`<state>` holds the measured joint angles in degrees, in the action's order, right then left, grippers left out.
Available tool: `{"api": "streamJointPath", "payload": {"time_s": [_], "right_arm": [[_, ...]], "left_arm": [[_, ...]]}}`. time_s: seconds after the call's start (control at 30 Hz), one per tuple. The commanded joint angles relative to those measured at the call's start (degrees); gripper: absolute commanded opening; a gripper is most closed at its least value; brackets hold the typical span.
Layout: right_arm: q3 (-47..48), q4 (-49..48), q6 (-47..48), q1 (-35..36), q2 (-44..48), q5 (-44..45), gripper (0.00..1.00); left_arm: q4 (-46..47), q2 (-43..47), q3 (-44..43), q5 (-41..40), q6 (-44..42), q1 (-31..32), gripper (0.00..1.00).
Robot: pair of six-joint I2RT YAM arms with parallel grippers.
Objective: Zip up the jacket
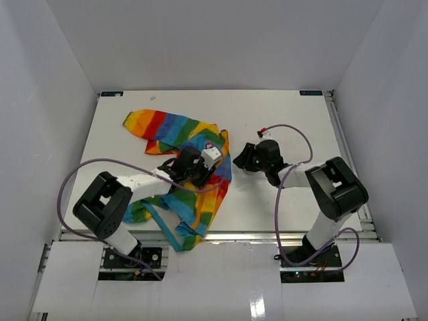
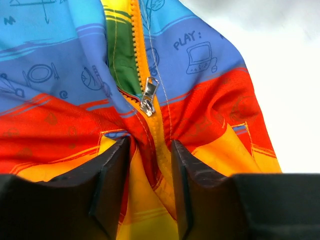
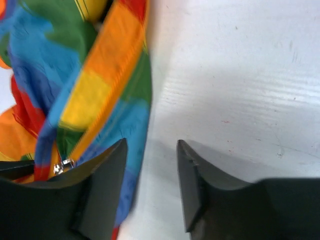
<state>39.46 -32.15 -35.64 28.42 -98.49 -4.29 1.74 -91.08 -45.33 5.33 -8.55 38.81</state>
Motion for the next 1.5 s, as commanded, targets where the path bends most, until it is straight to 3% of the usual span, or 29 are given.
{"api": "streamJointPath", "payload": {"time_s": [0.0,0.13,0.27,0.37,0.57,0.73,0.93,1.13,1.47], "right_arm": [[3.46,-0.12,1.18,0.14,3.72,1.34,0.55],[8.19,1.87,1.97,0.27,1.05,-1.95,0.57],[9.30,0.62,1.03,1.34,-0.71,-3.18,0.58],[11.23,0.15,0.49,2.51,-3.09,-2.57,0.58],[12.40,-0.37,0.13,3.83,-6.28,-2.22,0.56],[10.53,-1.60,0.28,4.31,-5.63,-1.20,0.52],[9.79,-1.37,0.75,4.74,-5.11,0.08,0.48],[9.24,-1.16,1.41,4.80,-5.05,0.25,0.44],[9.83,0.86,2.67,4.97,-7.06,0.94,0.28]], "left_arm": [[1.81,9.49,4.03,2.75,5.02,-0.11,0.58],[1.02,14.19,0.72,0.69,7.15,-0.67,0.73],[-1.27,13.36,-4.68,-2.28,8.02,-0.92,0.74],[-5.73,7.64,-12.36,-1.22,6.73,-1.01,0.70],[-10.34,-3.53,-18.98,0.04,4.78,-1.27,0.58],[-10.59,-6.74,-19.51,0.50,3.98,-1.45,0.46],[-10.73,-8.84,-19.94,1.08,3.34,-1.45,0.41],[-9.63,-8.33,-19.08,-1.30,3.19,-1.45,0.01],[0.56,-0.14,-12.48,1.09,5.44,-1.55,0.00]]}}
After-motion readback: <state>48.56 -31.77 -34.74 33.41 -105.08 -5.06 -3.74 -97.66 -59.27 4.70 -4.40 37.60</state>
